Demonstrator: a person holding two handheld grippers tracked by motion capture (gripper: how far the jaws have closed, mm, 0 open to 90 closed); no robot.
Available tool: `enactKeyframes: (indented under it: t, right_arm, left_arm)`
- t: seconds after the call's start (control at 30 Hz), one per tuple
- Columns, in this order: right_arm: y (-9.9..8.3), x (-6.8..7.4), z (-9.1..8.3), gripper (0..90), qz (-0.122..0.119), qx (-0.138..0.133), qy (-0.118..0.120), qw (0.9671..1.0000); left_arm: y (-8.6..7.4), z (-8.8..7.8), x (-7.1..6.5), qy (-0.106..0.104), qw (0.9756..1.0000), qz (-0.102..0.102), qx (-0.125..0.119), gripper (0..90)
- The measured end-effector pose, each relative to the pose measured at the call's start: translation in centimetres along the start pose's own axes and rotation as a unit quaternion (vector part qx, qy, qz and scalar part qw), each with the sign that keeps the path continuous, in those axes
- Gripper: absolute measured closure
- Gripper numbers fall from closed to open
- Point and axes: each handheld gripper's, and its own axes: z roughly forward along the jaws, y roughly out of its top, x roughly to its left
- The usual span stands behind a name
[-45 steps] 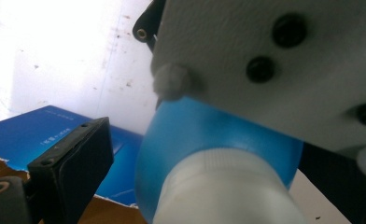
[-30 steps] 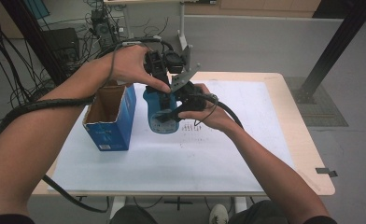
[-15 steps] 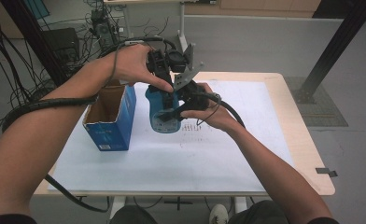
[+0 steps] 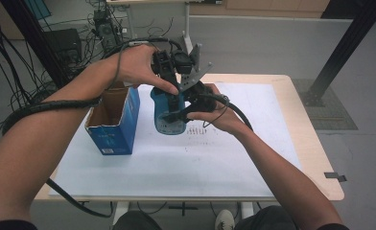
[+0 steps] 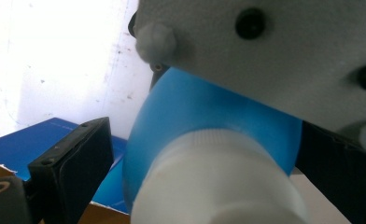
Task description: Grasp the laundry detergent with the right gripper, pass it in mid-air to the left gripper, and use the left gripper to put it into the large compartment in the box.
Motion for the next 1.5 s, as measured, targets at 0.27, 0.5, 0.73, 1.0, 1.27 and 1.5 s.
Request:
enactKeyframes:
  t: [0.27,0.5,0.73,1.0,1.27,1.5]
  right_arm:
    - [0.20,0.12,-0.19,44.1,0.000,-0.002,0.001,1.0000]
    - [0.12,-0.01,-0.46,44.0,0.002,-0.002,-0.005,1.0000]
    - [0.11,0.01,-0.35,44.0,0.001,-0.001,-0.008,1.0000]
    - [0.15,0.01,-0.32,44.0,0.003,-0.003,-0.005,1.0000]
    - [0.04,0.06,-0.36,43.9,-0.001,0.000,-0.005,1.0000]
    - [0.00,0.13,-0.55,44.0,0.003,0.003,-0.003,1.0000]
  left_arm:
    - [0.13,-0.28,-0.09,0.004,1.0000,0.001,0.003,5.0]
    - [0.06,-0.41,-0.10,0.007,1.0000,-0.001,-0.001,5.0]
    - [-0.05,-0.43,-0.08,0.003,1.0000,-0.001,-0.001,5.0]
    - [-0.02,-0.39,-0.07,0.005,1.0000,-0.001,-0.003,4.9]
    - [0.05,-0.52,-0.03,0.009,0.9999,0.001,-0.006,5.0]
    - [0.10,-0.56,-0.09,0.005,1.0000,0.006,-0.006,5.0]
